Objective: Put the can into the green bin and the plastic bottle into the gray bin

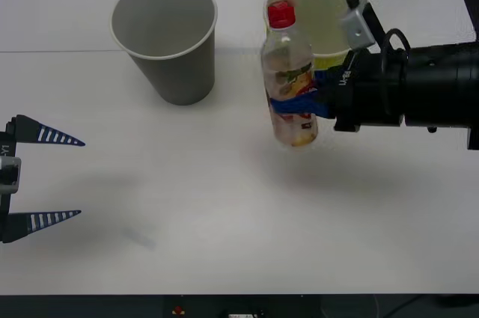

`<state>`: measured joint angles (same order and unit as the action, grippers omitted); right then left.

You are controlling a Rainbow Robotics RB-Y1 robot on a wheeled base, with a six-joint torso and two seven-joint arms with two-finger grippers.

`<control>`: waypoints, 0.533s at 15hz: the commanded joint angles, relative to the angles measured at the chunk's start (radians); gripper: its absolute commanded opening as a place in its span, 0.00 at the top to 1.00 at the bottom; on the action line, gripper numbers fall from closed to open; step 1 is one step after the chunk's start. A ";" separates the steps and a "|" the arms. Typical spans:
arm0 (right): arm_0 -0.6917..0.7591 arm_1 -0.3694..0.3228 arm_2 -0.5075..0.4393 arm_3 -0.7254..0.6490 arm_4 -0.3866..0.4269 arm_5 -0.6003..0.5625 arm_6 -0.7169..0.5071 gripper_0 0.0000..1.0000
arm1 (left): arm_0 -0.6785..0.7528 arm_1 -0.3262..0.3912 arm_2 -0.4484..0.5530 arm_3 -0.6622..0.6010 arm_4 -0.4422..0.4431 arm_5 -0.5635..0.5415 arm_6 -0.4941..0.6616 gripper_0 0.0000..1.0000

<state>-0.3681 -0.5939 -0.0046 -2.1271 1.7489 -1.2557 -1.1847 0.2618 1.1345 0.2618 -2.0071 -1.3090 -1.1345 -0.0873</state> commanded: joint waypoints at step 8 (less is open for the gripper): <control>-0.446 0.052 0.112 0.256 0.144 -0.106 -0.156 1.00 | 0.000 0.000 0.000 0.000 0.000 0.000 0.000 0.00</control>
<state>-0.7753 -0.5412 0.0914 -1.9093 1.8922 -1.3602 -1.3399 0.2618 1.1345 0.2618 -2.0071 -1.3090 -1.1345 -0.0873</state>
